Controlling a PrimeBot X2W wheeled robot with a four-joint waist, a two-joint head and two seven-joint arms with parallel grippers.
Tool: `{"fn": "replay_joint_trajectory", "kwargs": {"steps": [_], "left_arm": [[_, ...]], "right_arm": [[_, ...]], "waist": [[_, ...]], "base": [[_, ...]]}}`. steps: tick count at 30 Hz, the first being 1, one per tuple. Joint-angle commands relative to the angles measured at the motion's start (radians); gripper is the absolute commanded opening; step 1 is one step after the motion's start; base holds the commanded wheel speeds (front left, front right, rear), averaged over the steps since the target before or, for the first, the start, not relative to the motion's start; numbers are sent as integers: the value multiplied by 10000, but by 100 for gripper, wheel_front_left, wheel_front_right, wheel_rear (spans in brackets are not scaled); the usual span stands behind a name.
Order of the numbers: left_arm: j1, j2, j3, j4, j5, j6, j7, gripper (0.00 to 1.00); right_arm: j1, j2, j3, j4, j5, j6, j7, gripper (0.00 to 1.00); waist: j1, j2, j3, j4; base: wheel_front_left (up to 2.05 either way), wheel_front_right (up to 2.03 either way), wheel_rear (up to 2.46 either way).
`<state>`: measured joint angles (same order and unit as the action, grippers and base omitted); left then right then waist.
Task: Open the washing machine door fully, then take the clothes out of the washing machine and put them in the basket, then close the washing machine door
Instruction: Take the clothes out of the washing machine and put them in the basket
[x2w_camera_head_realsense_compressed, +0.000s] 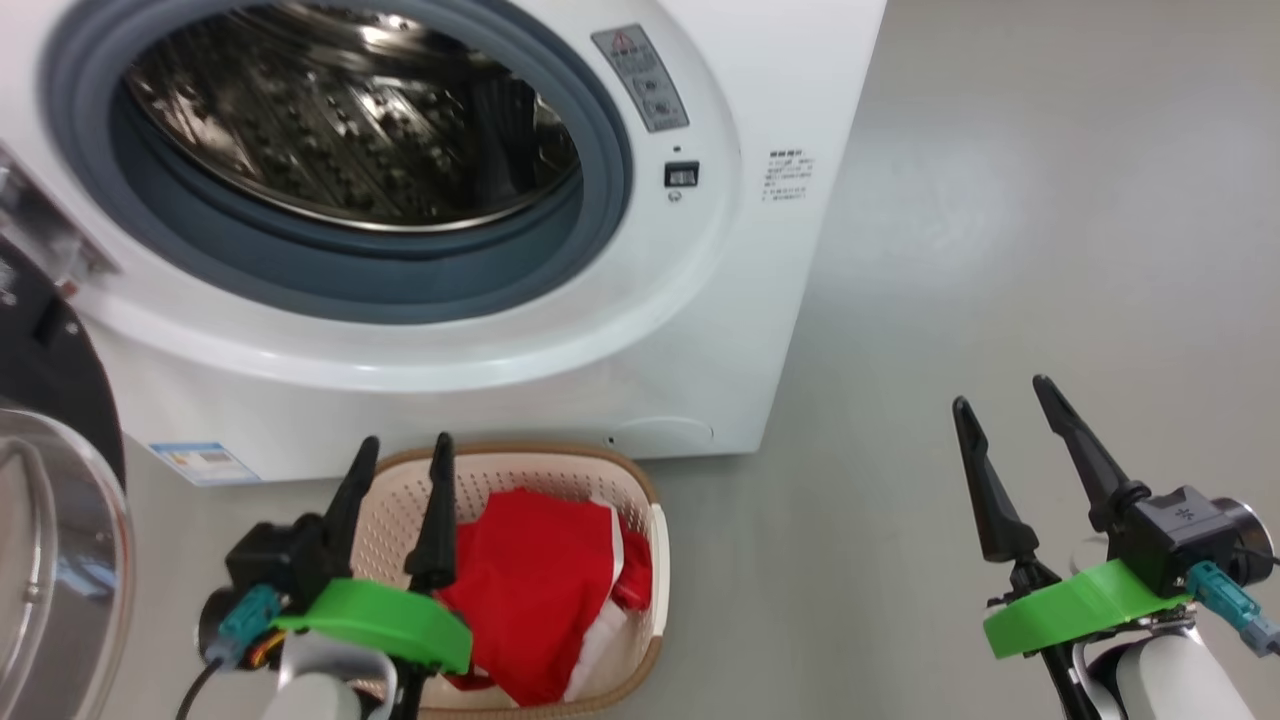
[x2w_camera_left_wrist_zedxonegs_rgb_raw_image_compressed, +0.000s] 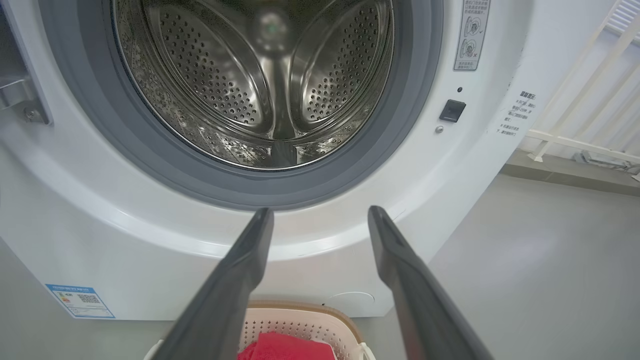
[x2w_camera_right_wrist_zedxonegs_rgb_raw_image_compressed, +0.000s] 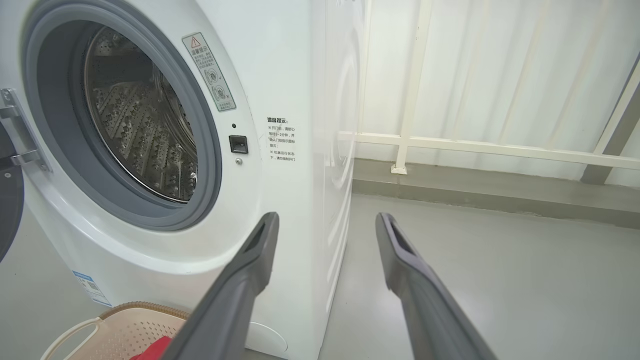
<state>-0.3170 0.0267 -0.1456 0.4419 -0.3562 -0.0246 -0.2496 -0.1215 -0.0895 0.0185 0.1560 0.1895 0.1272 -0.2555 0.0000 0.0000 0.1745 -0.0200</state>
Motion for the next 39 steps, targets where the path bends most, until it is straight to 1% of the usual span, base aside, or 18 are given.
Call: {"fn": "replay_joint_trajectory", "kwargs": {"steps": [1,9,19,27,39], "left_arm": [[269,236,466,-517,204,97,-121,100],[1388,237,932,-1286,397,-8,-121,100],[2747,465,1332,-2457,875,3,-122,100],[3354,637,1506,-2932,928,161,-122,100],[3768,742,1514,-3467,951,461,147,100]], "right_arm": [[46,-32,197,-198,-106,35,-63,100],[615,-14,-13,-178,-300,35,-63,100],[1526,123,-495,-481,-421,35,-63,100],[1964,284,-771,-779,-495,35,-63,100],[2116,362,-791,-931,-524,35,-63,100]], "waist": [[0,0,-726,155],[0,0,-1600,171],[0,0,-2290,146],[0,0,-2546,34],[0,0,-2549,-72]], "base": [[0,0,0],[0,0,0],[0,0,0],[0,0,0],[0,0,0]]}}
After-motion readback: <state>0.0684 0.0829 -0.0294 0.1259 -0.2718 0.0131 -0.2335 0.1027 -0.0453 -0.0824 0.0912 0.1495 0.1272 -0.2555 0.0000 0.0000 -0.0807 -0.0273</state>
